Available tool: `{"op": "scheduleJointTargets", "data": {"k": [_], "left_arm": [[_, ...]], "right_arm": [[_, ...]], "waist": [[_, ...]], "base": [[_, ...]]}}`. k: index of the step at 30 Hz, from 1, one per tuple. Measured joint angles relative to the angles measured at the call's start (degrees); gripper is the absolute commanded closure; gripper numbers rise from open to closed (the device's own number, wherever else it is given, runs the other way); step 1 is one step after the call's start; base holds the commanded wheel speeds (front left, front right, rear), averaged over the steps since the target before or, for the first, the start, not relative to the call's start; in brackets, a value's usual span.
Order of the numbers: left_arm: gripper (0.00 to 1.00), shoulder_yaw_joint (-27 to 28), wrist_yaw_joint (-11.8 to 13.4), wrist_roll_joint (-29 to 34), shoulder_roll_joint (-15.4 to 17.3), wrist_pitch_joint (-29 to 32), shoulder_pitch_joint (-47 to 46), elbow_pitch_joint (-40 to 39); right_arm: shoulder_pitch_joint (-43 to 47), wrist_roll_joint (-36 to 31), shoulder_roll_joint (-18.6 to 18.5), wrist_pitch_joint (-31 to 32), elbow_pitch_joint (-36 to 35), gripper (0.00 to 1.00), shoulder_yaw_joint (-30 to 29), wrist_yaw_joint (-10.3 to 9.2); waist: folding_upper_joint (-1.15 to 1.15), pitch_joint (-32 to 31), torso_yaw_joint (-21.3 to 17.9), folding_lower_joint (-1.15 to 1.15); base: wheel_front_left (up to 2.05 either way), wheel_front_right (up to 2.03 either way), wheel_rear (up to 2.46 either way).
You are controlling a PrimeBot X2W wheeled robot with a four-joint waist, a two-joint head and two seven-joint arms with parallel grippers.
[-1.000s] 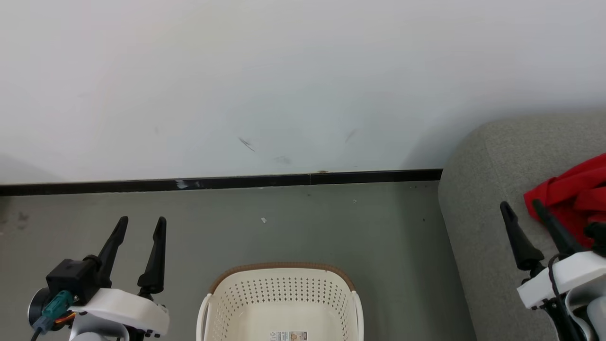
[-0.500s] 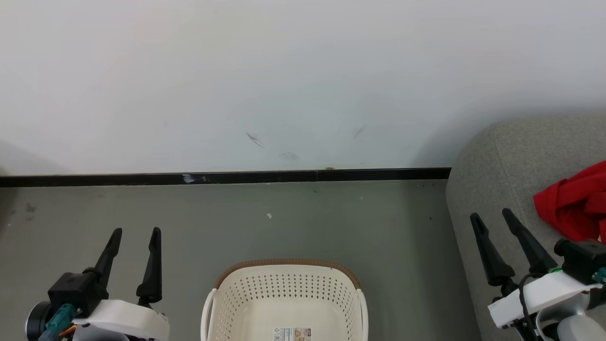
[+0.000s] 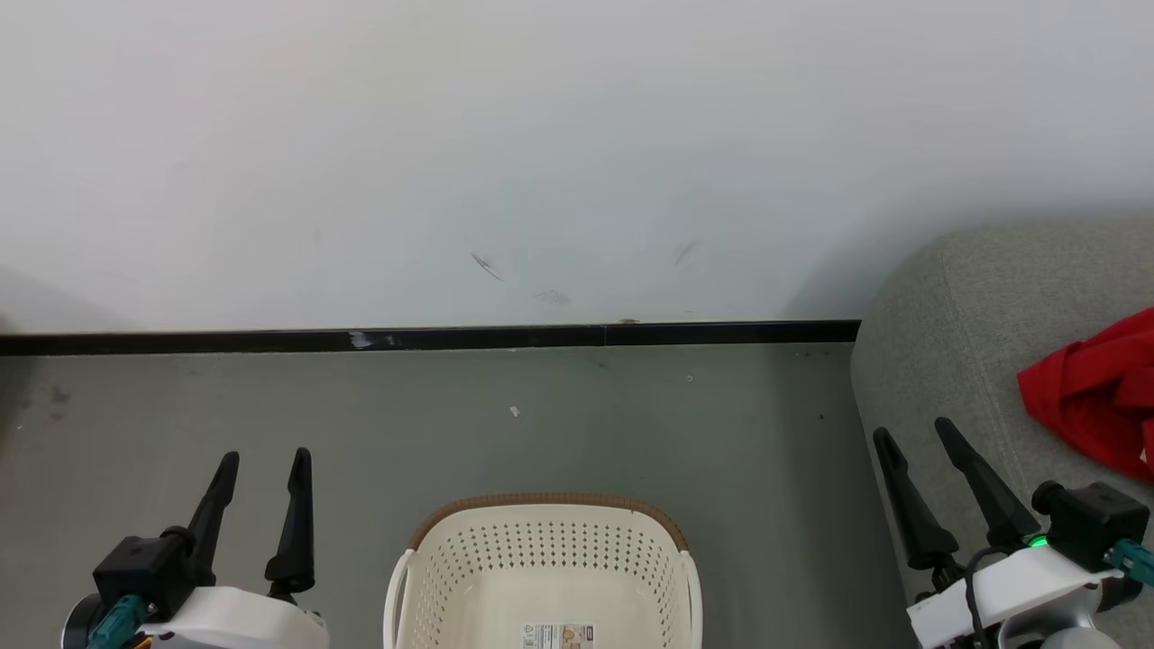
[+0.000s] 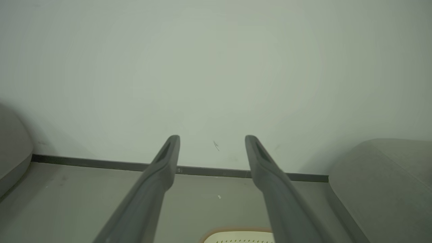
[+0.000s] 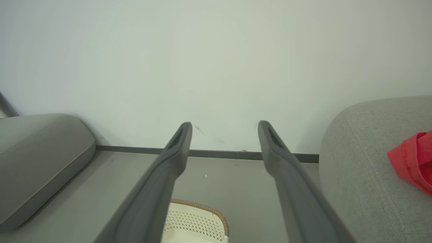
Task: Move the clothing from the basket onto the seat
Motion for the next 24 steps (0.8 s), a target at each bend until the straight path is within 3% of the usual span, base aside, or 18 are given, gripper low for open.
{"op": "scheduleJointTargets", "data": {"k": [24], "left_arm": [[0.0, 2.83, -4.54, 1.0, -2.13, 0.0, 0.54, 1.63]], "right_arm": [[1.41, -2.63, 1.96, 0.0, -2.41, 0.0, -0.42, 0.0]], "waist": [[0.0, 0.14, -0.42, 0.0]], "base": [[0.0, 0.0, 0.0]]}}
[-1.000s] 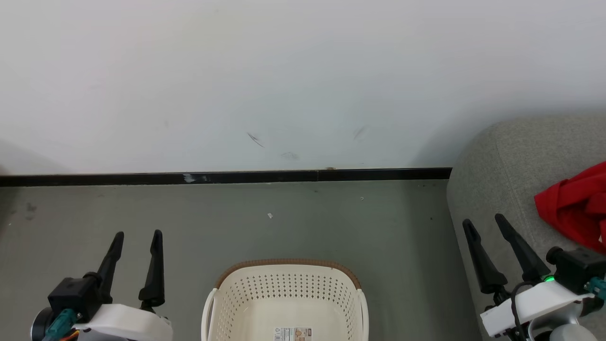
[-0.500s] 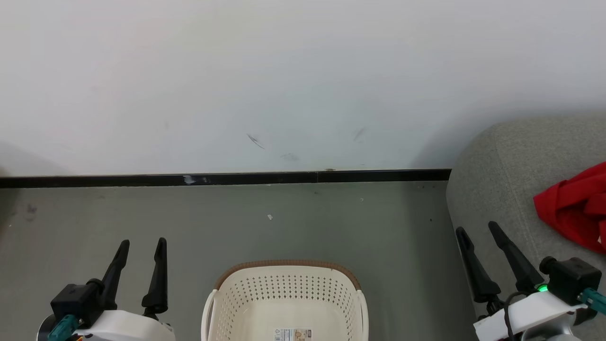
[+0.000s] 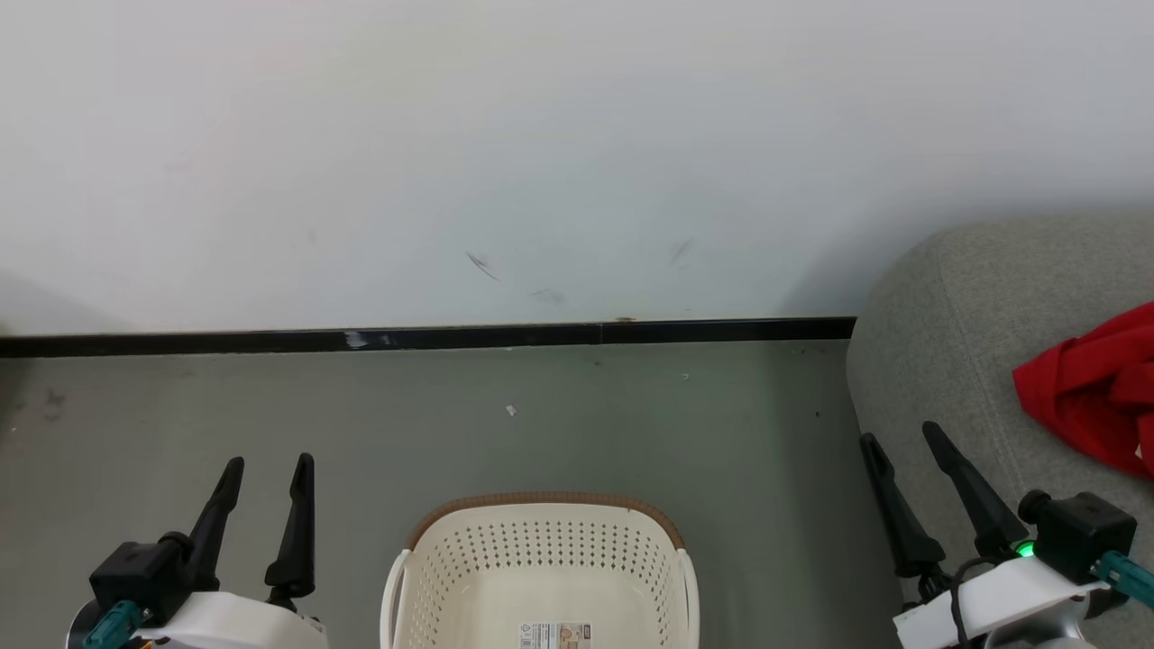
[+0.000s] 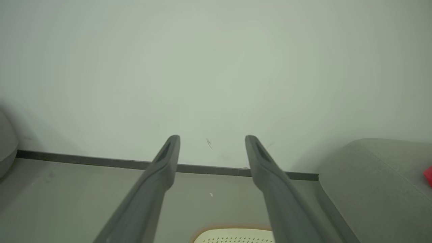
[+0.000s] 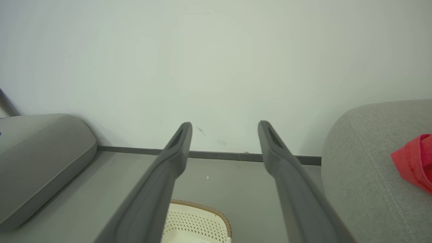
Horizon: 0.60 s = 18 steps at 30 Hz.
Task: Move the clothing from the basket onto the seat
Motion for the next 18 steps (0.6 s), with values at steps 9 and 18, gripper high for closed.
{"op": "scheduleJointTargets", "data": {"k": [9, 18], "left_arm": [[0.0, 1.33, -0.49, 0.64, -0.43, 0.0, 0.21, 0.53], [0.0, 2.36, -1.47, 1.36, -1.34, 0.0, 0.21, 0.62]], "right_arm": [[0.98, -0.3, 0.36, 0.0, -0.83, 0.0, -0.27, 0.0], [0.98, -0.44, 0.6, 0.0, -1.14, 0.0, -0.26, 0.0]], "waist": [[0.0, 0.24, -0.25, 0.0], [0.0, 0.69, -0.32, 0.0]], "base": [[0.0, 0.0, 0.0], [0.0, 0.0, 0.0]]}}
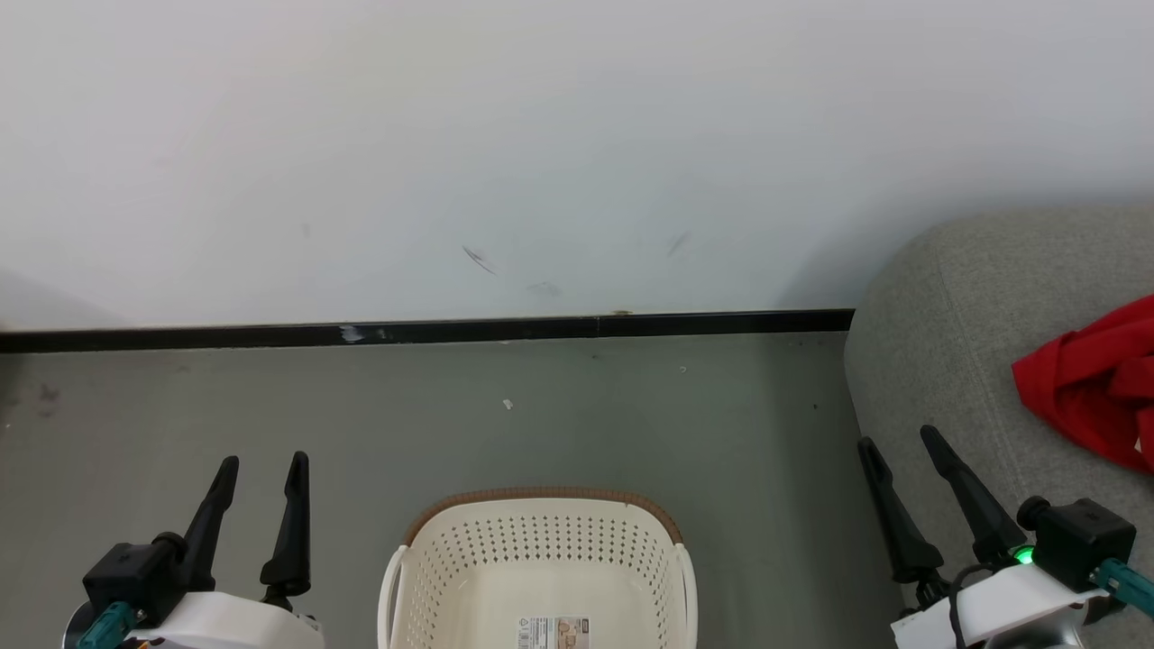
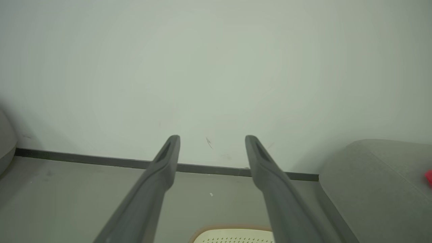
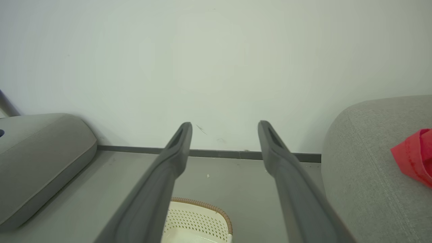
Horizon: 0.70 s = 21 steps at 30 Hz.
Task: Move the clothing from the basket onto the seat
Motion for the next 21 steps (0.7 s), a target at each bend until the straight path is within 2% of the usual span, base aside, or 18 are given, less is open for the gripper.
{"op": "scheduleJointTargets", "data": {"k": [2, 3, 12, 21], "left_arm": [[0.0, 0.16, -0.23, 0.08, -0.18, 0.0, 0.0, 0.03], [1.0, 0.19, -0.53, 0.08, -0.26, 0.0, 0.0, 0.05], [1.0, -0.62, -0.75, -1.13, -2.71, 0.25, 2.0, 3.13], [1.0, 0.4, -1.49, -7.19, -3.3, 2.3, 1.99, 3.21]], "right_arm": [[0.0, -0.23, 0.0, 0.0, -0.08, 0.0, 0.0, 0.0], [0.0, -0.27, 0.01, 0.0, -0.1, 1.0, 0.0, 0.0], [2.19, 0.65, 1.24, 0.09, 2.99, 1.0, 0.7, 0.01], [2.28, 7.38, 1.41, 0.1, 2.04, 1.0, 1.44, 0.01]], "waist": [[0.0, 0.1, -0.02, 0.0], [0.0, 0.15, -0.04, 0.0], [0.0, 0.2, -0.08, 0.0], [0.0, 0.12, -0.21, 0.0]], "base": [[0.0, 0.0, 0.0], [0.0, 0.0, 0.0], [0.0, 0.0, 0.0], [0.0, 0.0, 0.0]]}}
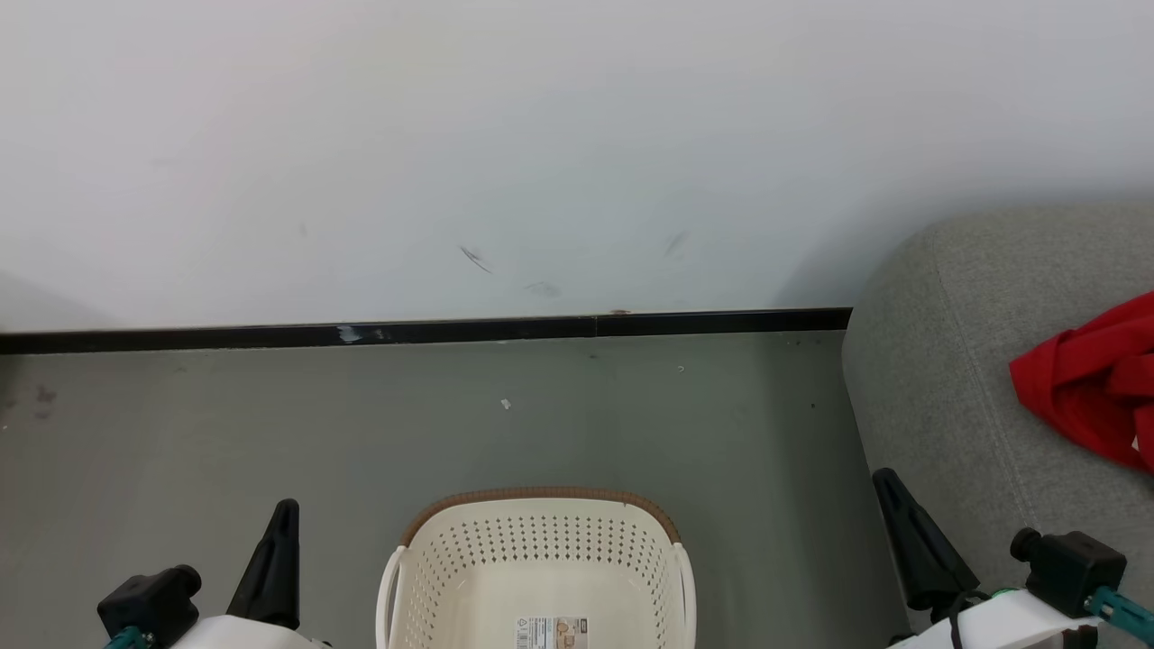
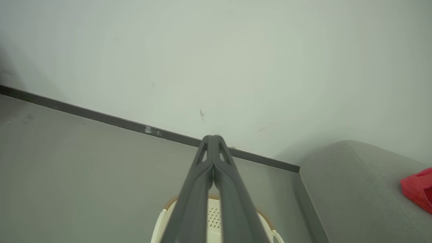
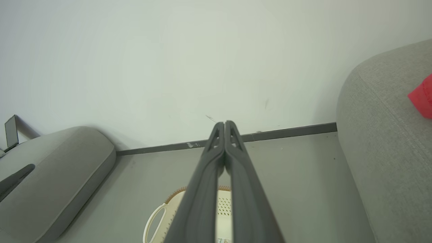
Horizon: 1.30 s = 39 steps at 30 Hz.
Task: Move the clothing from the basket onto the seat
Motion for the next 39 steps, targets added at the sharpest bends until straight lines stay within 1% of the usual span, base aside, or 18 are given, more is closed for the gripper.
{"op": "scheduleJointTargets", "data": {"k": [7, 17, 23, 31, 32, 39], "left_arm": [[1.0, 1.13, -0.55, -4.11, -0.35, 1.42, -0.02, 0.12], [1.0, 2.68, -1.09, -10.2, -0.97, 3.55, -0.05, 0.25], [1.0, 3.49, -1.57, -13.85, -1.35, 4.88, -0.08, 0.34], [1.0, 4.7, -2.0, -18.71, -2.04, 6.5, -0.13, 0.49], [1.0, 4.7, -2.0, -18.71, -2.04, 6.5, -0.13, 0.49], [1.0, 5.71, -2.49, -23.07, -2.41, 7.93, -0.2, 0.64]], "right_arm": [[-0.02, 7.08, 0.2, 1.35, 0.18, 1.0, -1.32, 0.0], [-0.1, 15.27, 0.31, 3.31, 1.44, 1.0, -2.09, -0.01], [-0.21, 20.37, 0.11, 4.12, 2.08, 1.0, -2.76, -0.01], [-0.46, 27.15, -0.24, 5.86, 3.49, 1.0, -3.24, -0.01], [-0.46, 27.15, -0.24, 5.86, 3.49, 1.0, -3.24, -0.01], [-1.76, 33.14, -0.38, 7.03, 4.53, 1.0, -3.55, -0.01]], "waist": [[0.0, -0.24, -0.21, 0.05], [0.0, -0.75, -0.48, 0.4], [0.0, -1.04, -0.62, 0.49], [0.0, -1.3, -0.8, 0.49], [0.0, -1.3, -0.8, 0.49], [0.0, -1.37, -0.96, 0.33]], "base": [[0.0, 0.0, 0.0], [0.0, 0.0, 0.0], [0.0, 0.0, 0.0], [0.0, 0.0, 0.0], [0.0, 0.0, 0.0], [0.0, 0.0, 0.0]]}}
